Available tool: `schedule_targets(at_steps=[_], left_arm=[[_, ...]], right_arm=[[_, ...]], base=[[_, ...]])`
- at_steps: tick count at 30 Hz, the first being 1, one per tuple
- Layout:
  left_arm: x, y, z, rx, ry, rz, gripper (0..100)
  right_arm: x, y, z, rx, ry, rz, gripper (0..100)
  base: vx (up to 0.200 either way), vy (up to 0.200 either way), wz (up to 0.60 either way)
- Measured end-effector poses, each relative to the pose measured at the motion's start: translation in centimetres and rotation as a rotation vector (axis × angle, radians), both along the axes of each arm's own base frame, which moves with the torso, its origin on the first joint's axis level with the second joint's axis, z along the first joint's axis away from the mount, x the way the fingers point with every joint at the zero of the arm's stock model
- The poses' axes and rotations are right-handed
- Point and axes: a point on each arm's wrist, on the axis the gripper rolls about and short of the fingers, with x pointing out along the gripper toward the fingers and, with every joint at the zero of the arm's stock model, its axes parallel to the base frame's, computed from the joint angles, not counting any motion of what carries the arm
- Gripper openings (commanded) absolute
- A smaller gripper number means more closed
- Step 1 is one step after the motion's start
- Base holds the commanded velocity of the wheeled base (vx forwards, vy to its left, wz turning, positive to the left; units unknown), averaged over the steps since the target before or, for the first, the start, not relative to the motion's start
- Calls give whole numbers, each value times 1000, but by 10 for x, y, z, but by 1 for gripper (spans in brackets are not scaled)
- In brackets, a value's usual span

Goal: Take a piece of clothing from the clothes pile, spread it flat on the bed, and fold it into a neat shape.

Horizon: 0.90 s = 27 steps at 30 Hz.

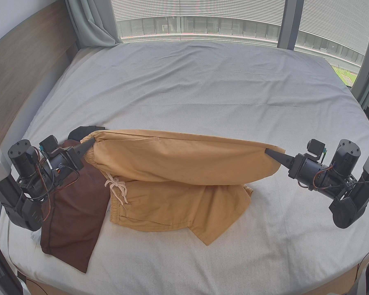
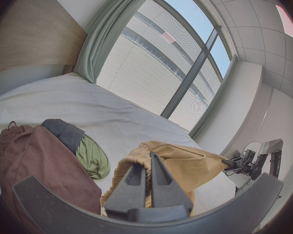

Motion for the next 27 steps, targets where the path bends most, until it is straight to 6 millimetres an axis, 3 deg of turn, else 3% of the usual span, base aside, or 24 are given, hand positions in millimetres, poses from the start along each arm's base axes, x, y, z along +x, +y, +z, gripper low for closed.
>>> schedule_targets(at_steps=[27], left_arm=[[4, 1, -5, 1, 12, 10, 0]], right_arm=[[2, -4, 0, -14, -18, -17, 0]], base=[[0, 0, 0]])
